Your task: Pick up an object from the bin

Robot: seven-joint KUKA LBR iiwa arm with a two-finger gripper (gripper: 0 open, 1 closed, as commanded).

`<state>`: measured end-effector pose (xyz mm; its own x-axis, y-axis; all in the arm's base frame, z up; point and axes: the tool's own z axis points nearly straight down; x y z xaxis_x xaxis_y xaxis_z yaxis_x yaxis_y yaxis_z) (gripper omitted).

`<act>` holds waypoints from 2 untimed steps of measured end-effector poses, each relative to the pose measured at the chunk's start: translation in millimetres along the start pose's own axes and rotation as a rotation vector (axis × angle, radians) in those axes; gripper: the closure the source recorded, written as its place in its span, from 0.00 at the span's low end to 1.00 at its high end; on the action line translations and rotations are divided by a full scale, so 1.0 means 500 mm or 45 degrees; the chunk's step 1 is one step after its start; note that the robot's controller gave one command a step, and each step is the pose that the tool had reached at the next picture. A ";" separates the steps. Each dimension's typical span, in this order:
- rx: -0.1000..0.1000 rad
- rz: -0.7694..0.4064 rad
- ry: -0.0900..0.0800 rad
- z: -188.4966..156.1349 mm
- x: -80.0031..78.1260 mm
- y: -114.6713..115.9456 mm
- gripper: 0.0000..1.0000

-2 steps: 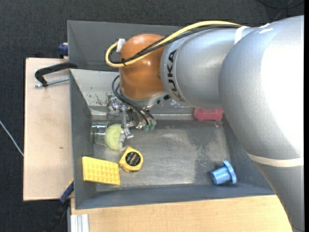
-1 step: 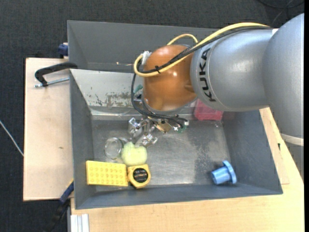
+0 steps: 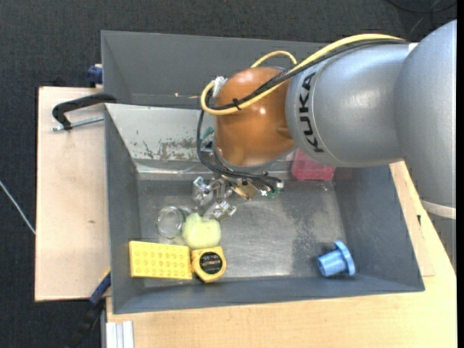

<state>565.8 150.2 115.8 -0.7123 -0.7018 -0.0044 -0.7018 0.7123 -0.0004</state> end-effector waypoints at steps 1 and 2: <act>-0.005 -0.061 0.008 -0.071 0.003 0.016 1.00; 0.011 -0.277 -0.015 -0.117 -0.051 0.029 1.00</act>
Offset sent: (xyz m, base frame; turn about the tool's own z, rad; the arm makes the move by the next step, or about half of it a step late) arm 0.0148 0.0461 0.0227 -0.3330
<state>573.8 178.3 174.3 -0.5436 -0.8392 -0.0153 -0.8391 0.5438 -0.0115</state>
